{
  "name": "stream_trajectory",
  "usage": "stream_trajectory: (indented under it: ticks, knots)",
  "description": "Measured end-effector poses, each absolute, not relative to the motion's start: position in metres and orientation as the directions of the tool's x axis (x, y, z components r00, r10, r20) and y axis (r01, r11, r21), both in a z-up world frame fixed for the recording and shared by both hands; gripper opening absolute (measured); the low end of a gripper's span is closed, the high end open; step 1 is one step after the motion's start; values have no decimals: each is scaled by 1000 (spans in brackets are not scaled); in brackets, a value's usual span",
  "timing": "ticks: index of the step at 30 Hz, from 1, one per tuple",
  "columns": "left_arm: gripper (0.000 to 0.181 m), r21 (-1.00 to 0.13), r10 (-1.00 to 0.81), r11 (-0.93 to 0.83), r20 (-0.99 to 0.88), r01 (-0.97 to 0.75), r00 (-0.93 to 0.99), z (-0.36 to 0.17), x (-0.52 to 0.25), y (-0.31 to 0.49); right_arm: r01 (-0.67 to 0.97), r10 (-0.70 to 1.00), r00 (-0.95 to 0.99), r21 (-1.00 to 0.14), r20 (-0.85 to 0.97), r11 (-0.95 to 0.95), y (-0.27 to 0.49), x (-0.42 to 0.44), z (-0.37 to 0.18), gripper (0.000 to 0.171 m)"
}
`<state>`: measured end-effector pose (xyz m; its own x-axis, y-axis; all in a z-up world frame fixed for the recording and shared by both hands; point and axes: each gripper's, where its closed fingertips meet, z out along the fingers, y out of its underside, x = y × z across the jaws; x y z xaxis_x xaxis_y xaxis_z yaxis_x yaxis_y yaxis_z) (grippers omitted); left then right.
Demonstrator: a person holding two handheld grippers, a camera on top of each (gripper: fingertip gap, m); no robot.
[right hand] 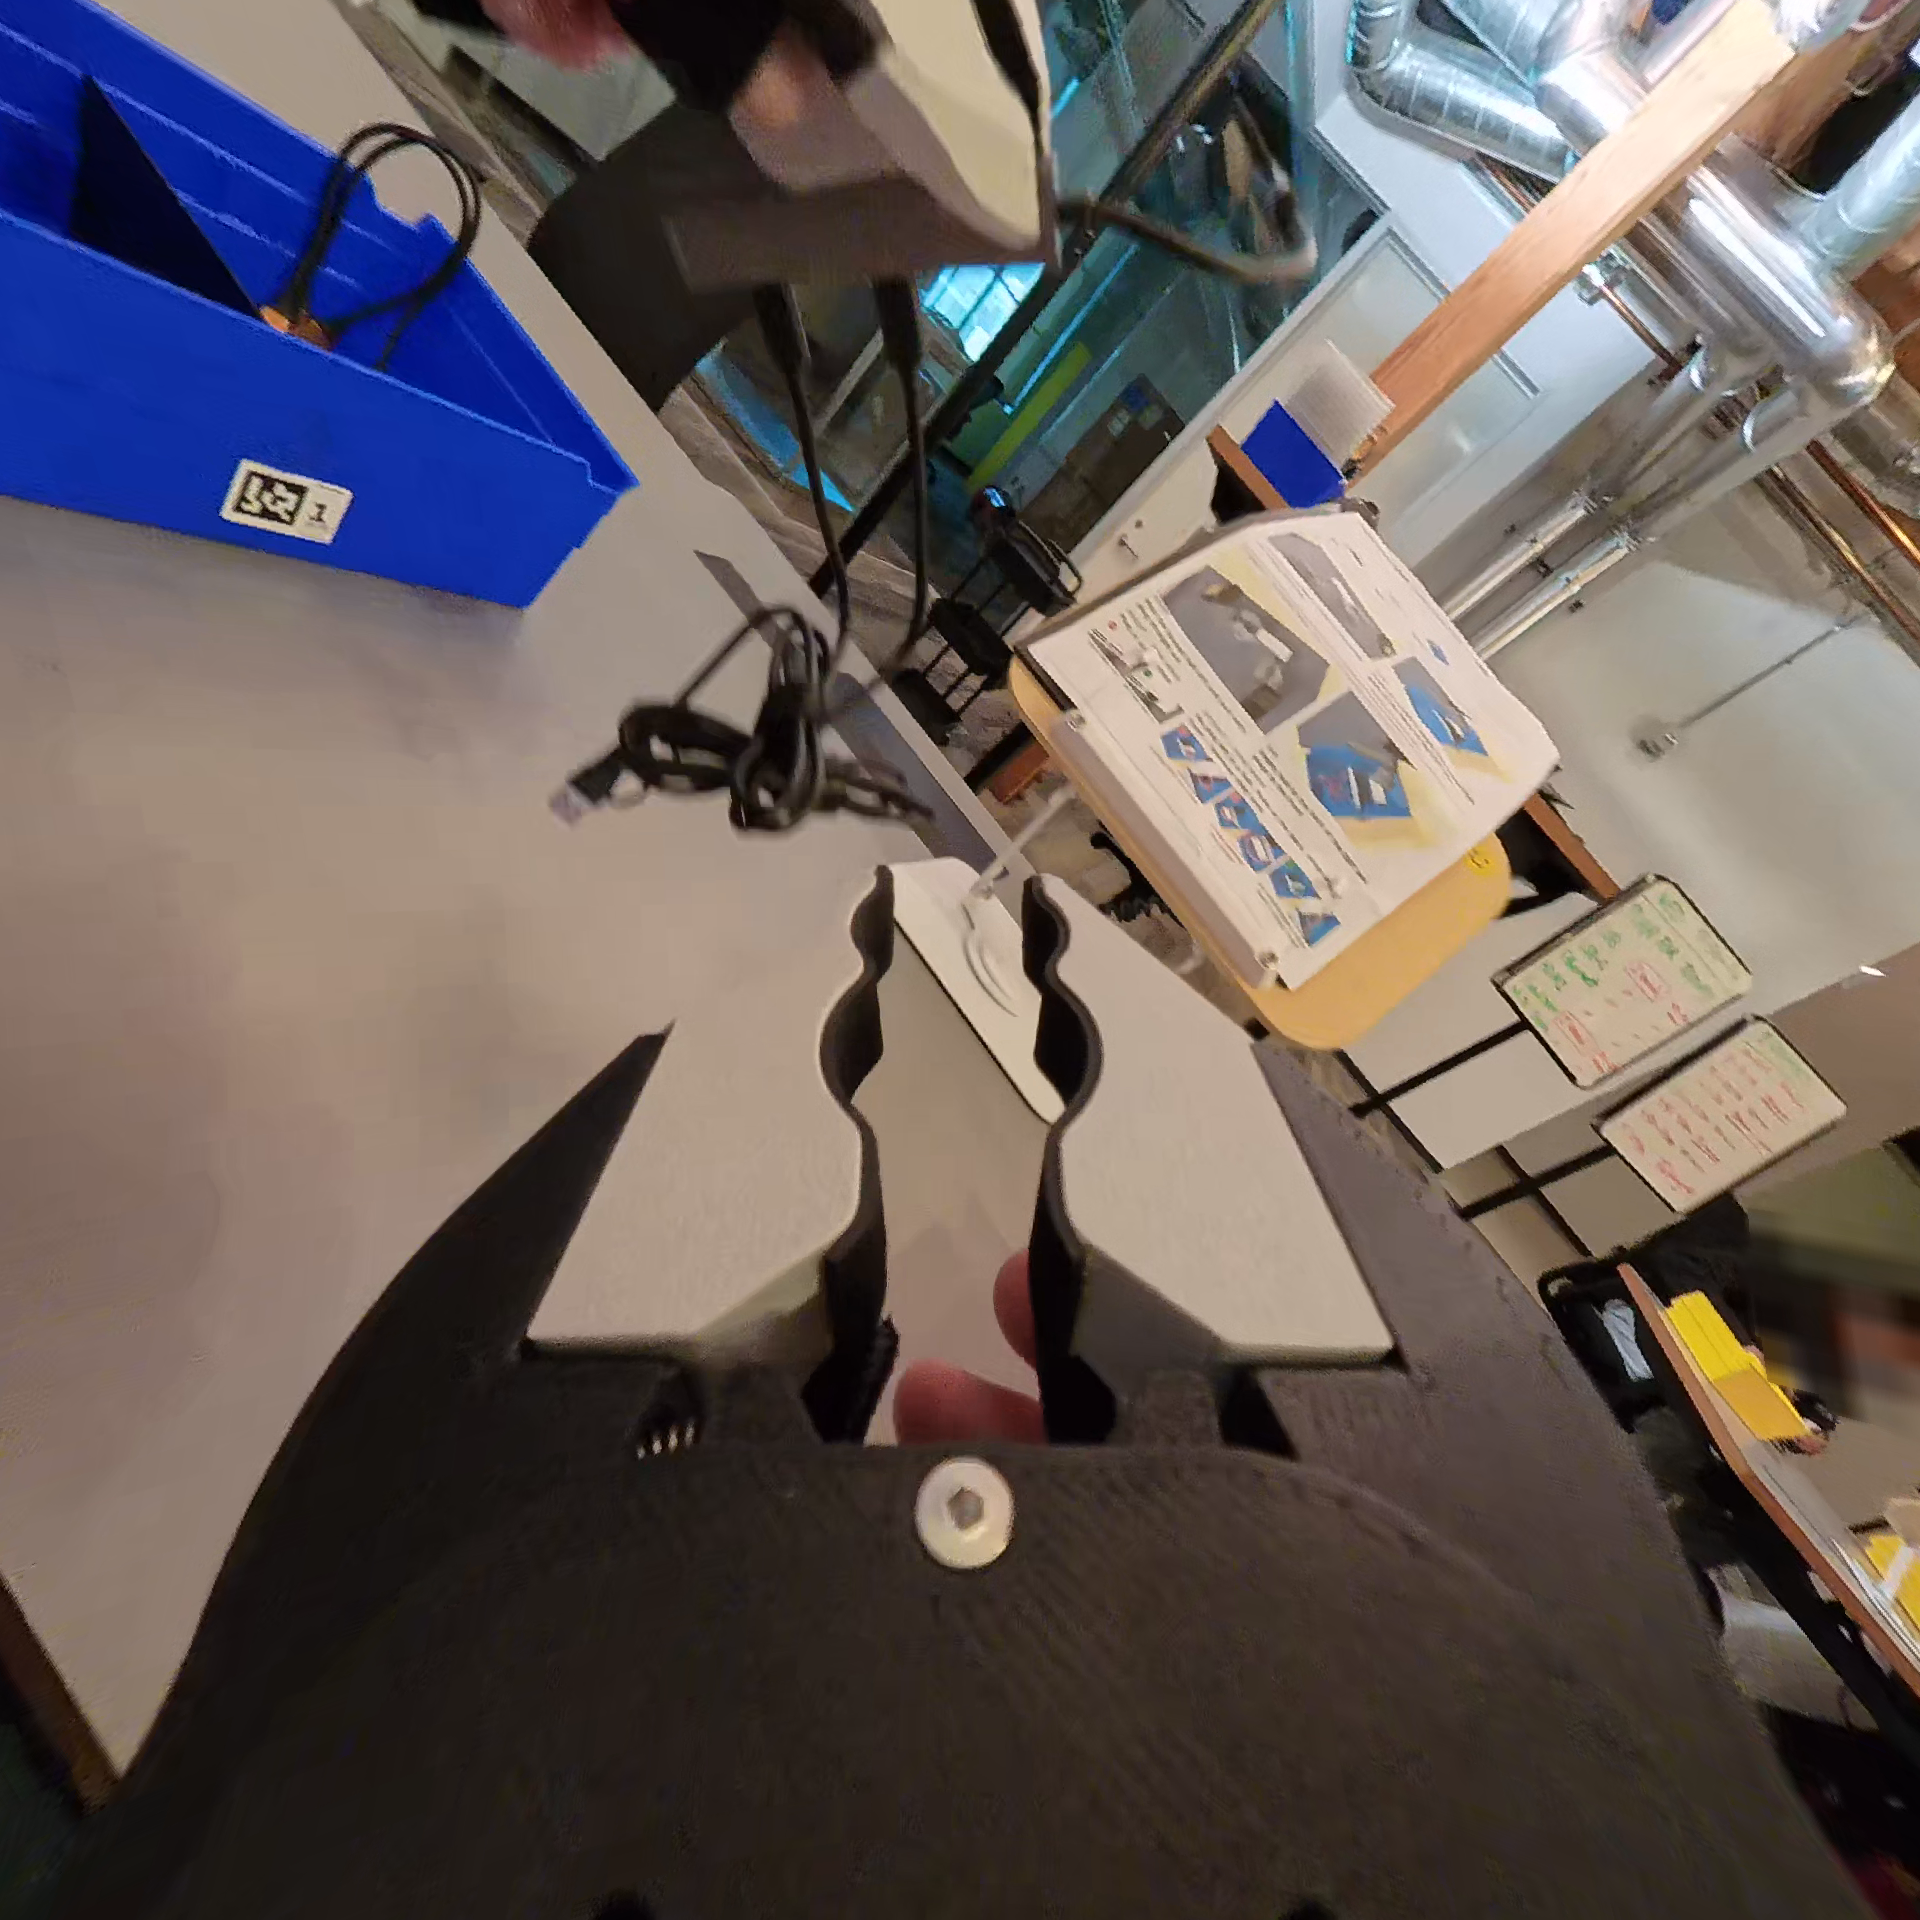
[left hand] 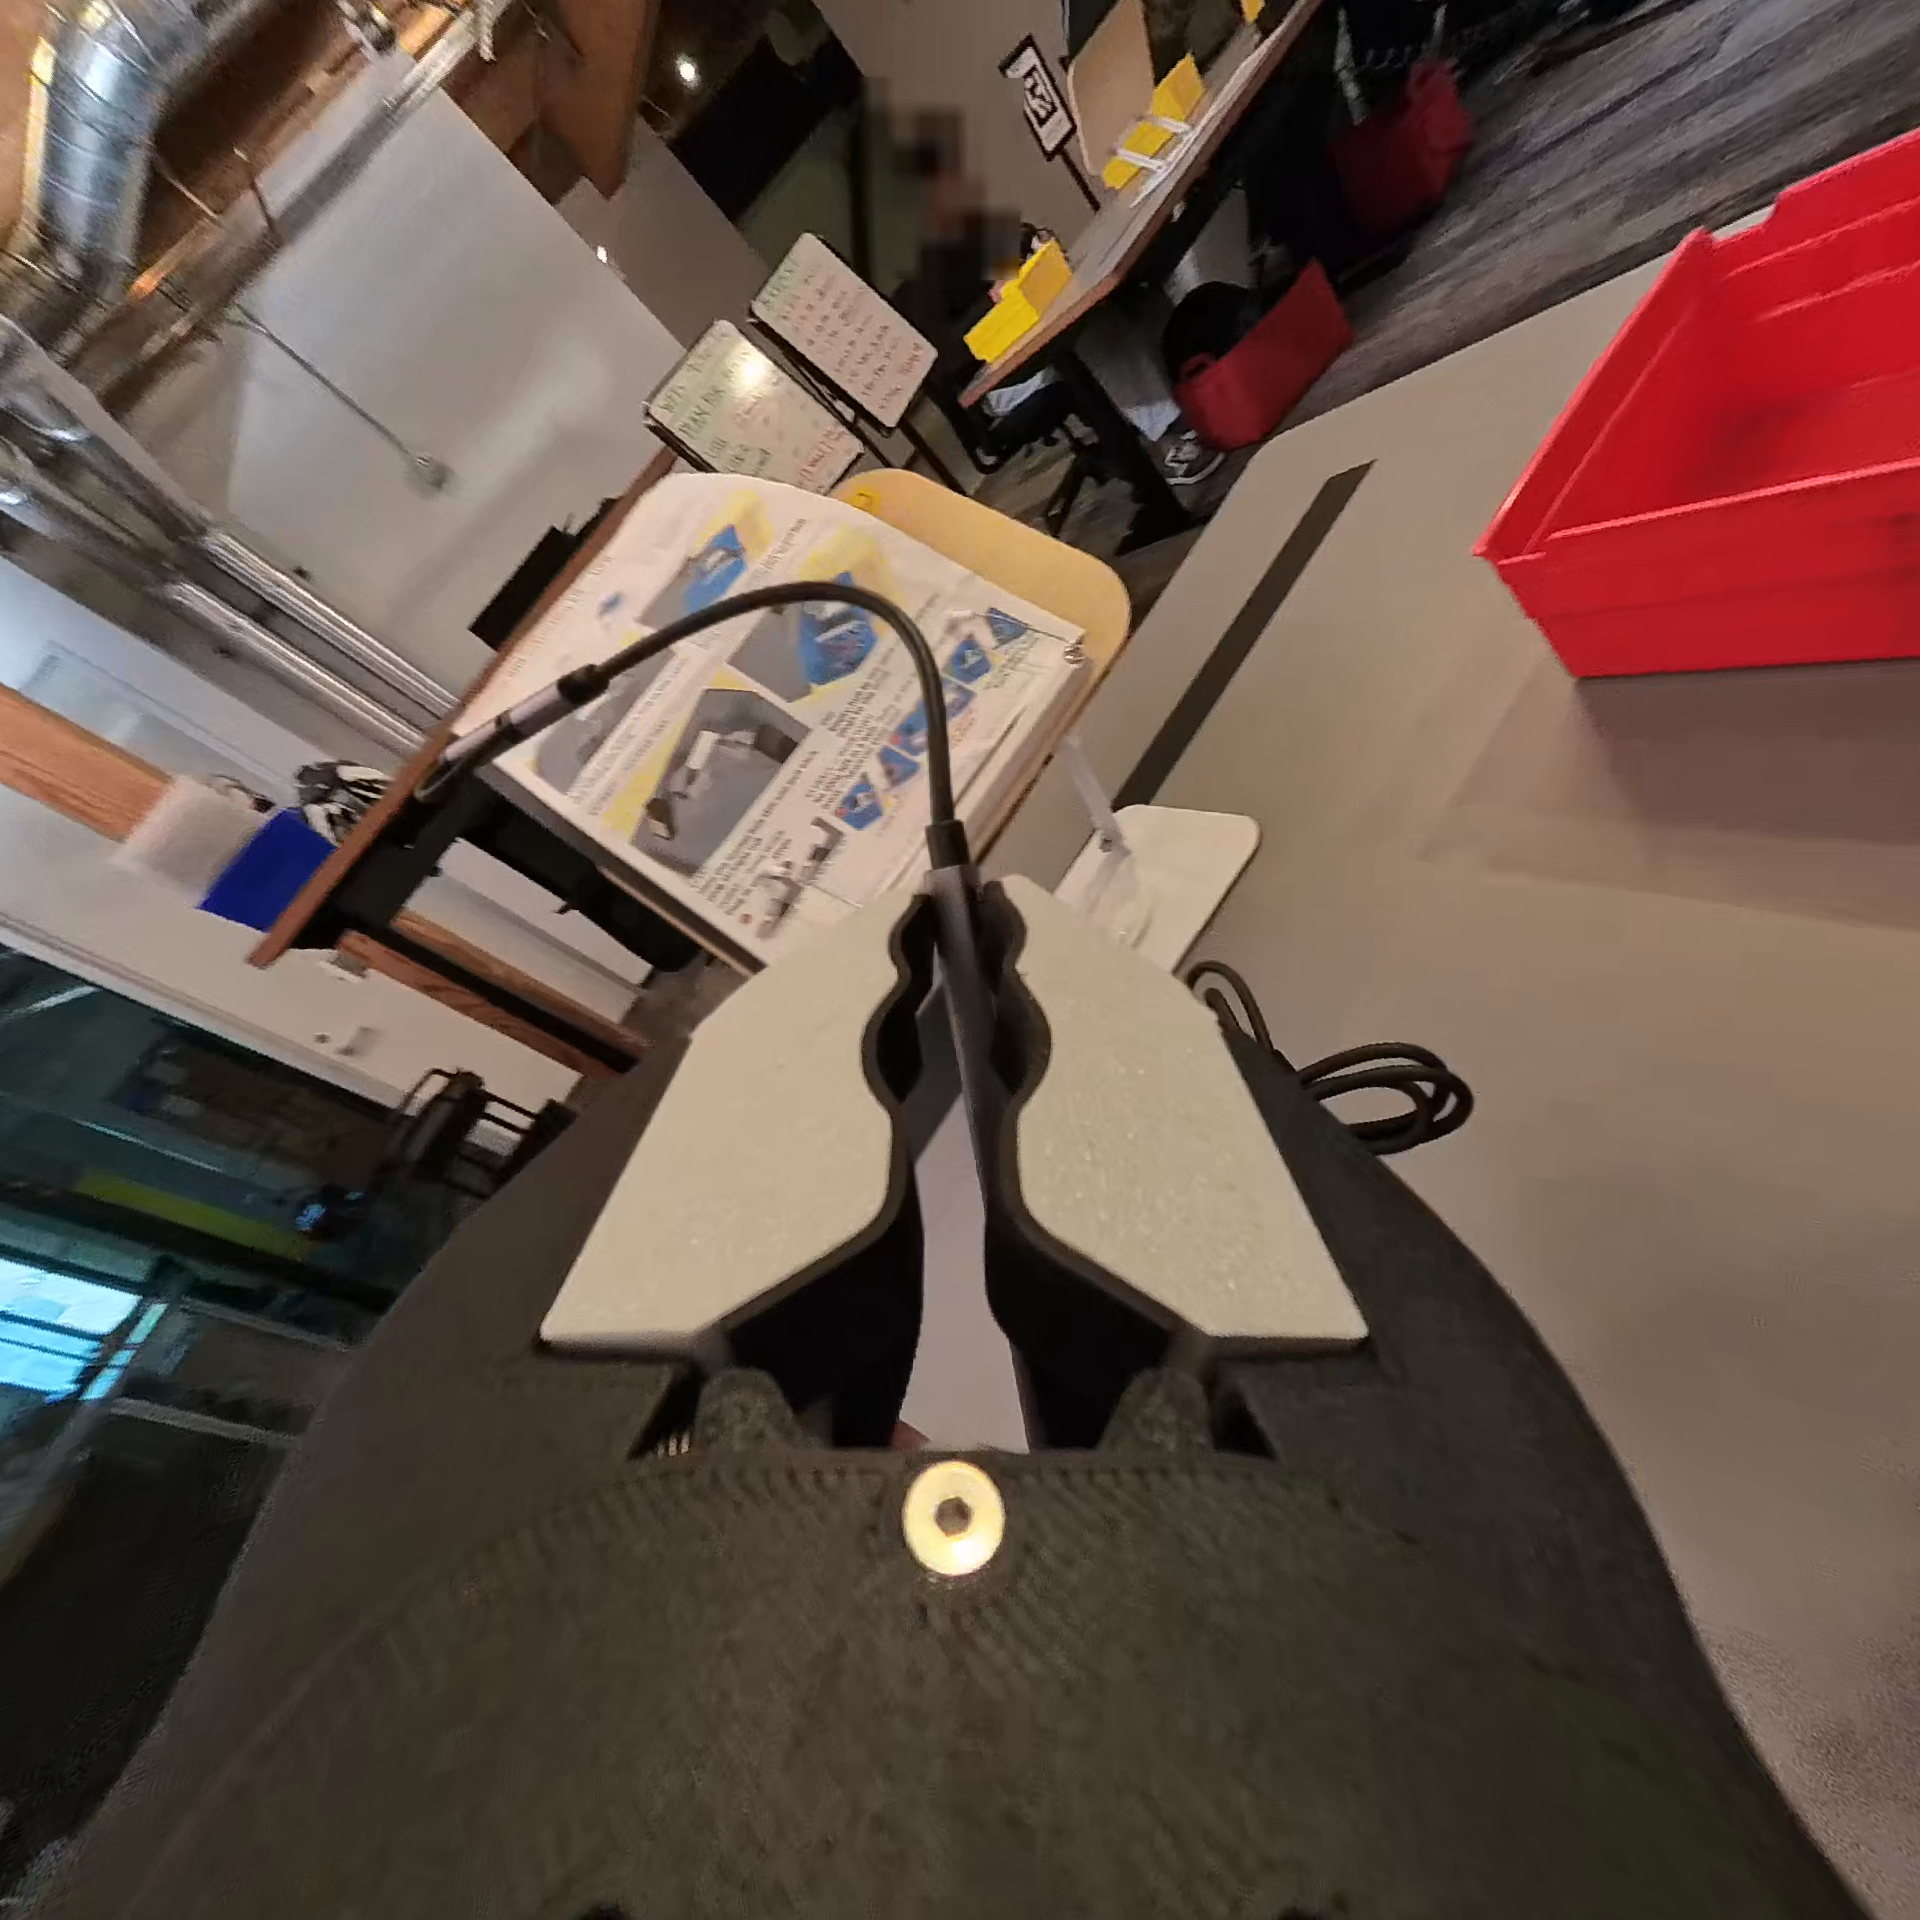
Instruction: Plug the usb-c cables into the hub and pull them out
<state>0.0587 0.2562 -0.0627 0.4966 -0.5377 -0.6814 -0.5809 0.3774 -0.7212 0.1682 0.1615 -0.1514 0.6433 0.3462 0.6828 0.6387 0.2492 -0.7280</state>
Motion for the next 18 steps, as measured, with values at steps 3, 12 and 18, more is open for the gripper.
stream_trajectory:
  ticks: [3,12,18]
  knots:
    - [9,-771,-602,331,-616,-544,508,-82,71,256,633,383,622,-727,682,266,179,142,-155,25]
    - [8,-899,-777,151,-365,-410,514,-127,91,258,686,430,515,-658,741,312,239,108,-181,30]
    - [8,-926,-832,75,-262,-370,488,-141,98,257,723,451,431,-598,782,346,263,91,-200,31]
